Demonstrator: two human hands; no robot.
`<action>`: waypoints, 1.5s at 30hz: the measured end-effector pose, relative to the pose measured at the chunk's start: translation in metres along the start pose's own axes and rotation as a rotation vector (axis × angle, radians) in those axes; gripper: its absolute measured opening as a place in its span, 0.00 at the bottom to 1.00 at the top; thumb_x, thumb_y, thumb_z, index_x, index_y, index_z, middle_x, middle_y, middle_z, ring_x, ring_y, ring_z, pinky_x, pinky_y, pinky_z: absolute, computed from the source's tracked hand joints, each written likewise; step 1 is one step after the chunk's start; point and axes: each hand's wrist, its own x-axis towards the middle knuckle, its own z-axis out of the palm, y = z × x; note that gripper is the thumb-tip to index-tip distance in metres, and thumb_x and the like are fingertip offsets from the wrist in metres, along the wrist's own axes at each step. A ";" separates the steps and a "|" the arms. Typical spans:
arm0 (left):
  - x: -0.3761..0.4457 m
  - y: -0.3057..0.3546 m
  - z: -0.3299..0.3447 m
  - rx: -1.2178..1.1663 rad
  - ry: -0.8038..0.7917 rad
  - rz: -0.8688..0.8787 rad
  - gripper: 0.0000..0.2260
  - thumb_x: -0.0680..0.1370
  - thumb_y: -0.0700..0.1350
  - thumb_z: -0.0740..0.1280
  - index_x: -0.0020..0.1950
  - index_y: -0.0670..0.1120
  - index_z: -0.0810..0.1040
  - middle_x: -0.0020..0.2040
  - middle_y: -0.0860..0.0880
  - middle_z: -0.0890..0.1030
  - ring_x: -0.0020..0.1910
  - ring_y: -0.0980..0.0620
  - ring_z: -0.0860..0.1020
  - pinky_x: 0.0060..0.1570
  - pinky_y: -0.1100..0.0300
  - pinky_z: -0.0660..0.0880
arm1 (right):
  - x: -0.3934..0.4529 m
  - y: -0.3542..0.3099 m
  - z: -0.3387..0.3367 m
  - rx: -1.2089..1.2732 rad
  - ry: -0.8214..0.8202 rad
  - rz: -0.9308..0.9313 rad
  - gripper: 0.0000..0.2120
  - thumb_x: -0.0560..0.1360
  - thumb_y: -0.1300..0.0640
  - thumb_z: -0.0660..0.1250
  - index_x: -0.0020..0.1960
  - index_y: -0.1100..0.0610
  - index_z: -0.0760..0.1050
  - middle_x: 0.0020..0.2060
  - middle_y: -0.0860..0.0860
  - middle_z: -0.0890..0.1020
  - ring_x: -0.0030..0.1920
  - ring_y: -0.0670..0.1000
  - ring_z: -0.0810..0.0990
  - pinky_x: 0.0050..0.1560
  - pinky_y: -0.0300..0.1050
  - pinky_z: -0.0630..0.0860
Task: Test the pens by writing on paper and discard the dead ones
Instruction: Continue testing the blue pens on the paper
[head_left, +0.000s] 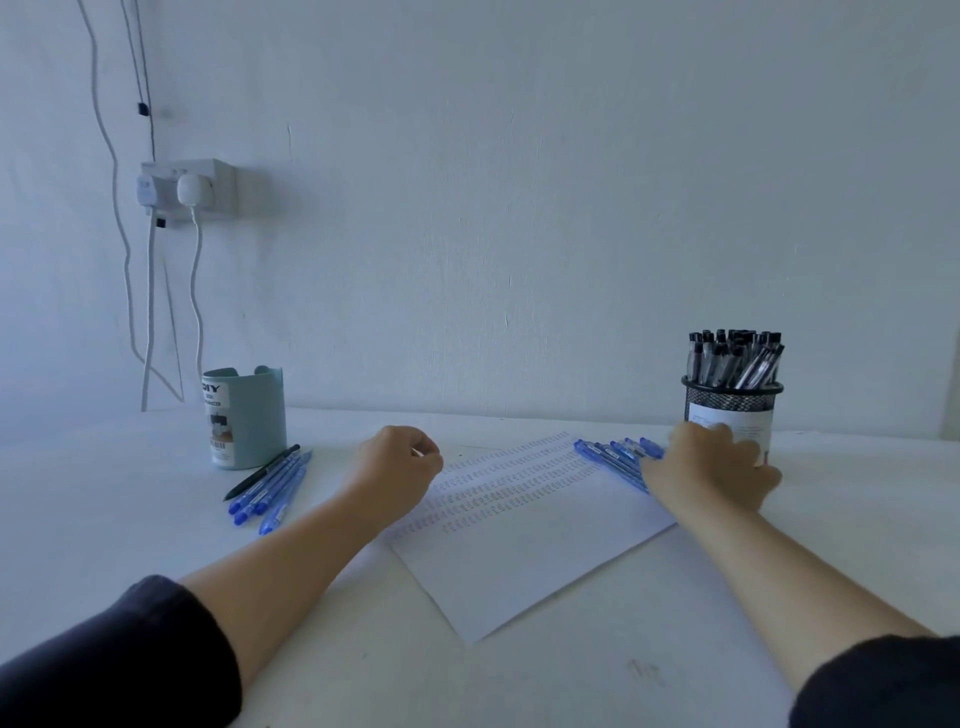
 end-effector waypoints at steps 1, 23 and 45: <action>0.002 0.001 -0.004 0.014 0.016 0.000 0.06 0.78 0.41 0.63 0.46 0.44 0.80 0.36 0.50 0.76 0.30 0.53 0.70 0.29 0.65 0.65 | -0.002 -0.004 0.001 0.027 -0.010 -0.096 0.16 0.77 0.48 0.61 0.63 0.52 0.72 0.61 0.53 0.72 0.63 0.58 0.68 0.61 0.50 0.64; 0.027 -0.045 -0.058 0.919 -0.128 -0.174 0.07 0.77 0.37 0.55 0.52 0.43 0.70 0.47 0.45 0.73 0.49 0.44 0.74 0.54 0.52 0.76 | -0.054 -0.059 0.015 0.315 -0.658 -0.744 0.26 0.51 0.31 0.62 0.48 0.36 0.72 0.62 0.42 0.74 0.66 0.51 0.69 0.69 0.49 0.64; 0.027 -0.025 -0.050 -0.687 0.039 -0.069 0.05 0.78 0.43 0.67 0.46 0.41 0.76 0.36 0.47 0.69 0.34 0.52 0.68 0.35 0.60 0.70 | -0.052 -0.056 0.011 0.287 -0.676 -0.746 0.21 0.69 0.39 0.70 0.61 0.39 0.73 0.66 0.42 0.71 0.68 0.49 0.68 0.69 0.48 0.64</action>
